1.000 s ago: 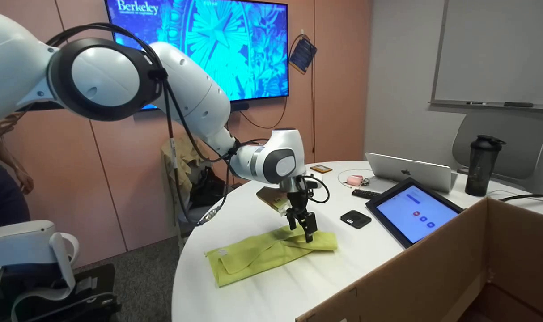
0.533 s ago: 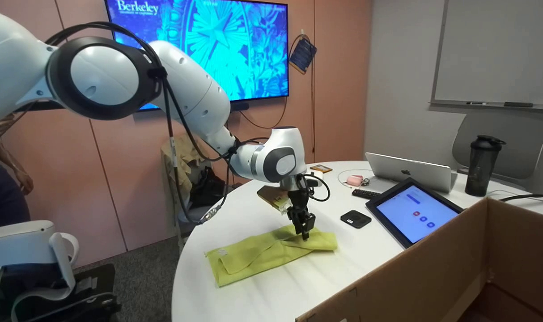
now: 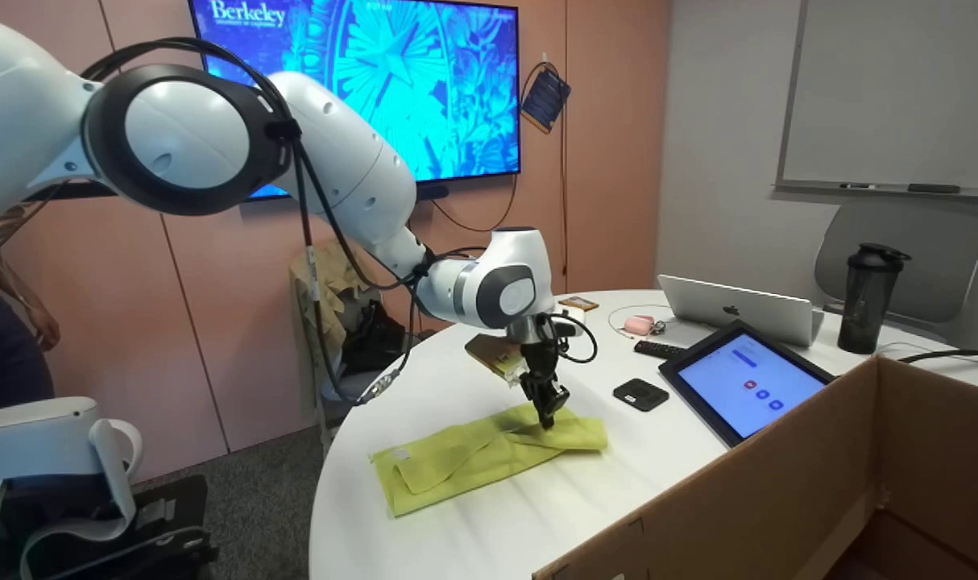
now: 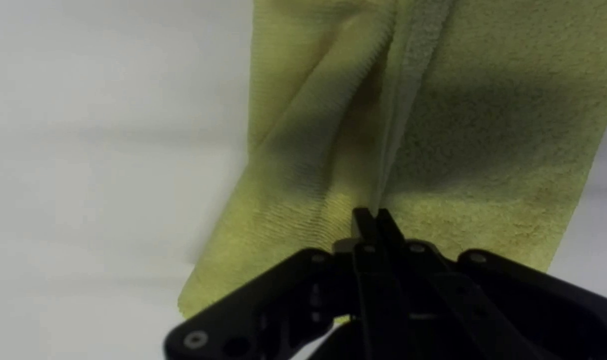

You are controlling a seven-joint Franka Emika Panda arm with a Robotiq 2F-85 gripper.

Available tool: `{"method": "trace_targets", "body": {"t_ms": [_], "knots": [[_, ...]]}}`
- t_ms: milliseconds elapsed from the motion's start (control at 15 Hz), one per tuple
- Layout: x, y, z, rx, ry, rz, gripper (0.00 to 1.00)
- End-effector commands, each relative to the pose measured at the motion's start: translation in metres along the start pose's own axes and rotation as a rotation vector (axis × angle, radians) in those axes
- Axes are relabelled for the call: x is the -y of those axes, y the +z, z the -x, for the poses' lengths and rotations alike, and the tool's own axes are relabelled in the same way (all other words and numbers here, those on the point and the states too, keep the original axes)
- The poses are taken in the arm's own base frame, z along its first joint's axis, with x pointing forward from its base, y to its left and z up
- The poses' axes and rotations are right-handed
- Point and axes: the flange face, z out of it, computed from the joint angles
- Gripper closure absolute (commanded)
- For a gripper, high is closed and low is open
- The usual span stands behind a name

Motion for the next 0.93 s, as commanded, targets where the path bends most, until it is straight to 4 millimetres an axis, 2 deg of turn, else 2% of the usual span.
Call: {"method": "trace_targets", "body": {"t_ms": [0,200,333,600,867], "knots": [[-0.004,-0.009,-0.001,0.005,-0.005,-0.031,0.98],[-0.002,-0.02,-0.002,-0.009,-0.017,-0.044,0.97],[0.005,-0.035,-0.003,-0.026,-0.05,-0.066,0.97],[0.026,-0.063,-0.005,-0.047,-0.143,-0.145,0.97],[0.056,-0.075,0.004,-0.041,-0.255,-0.229,0.97]]}}
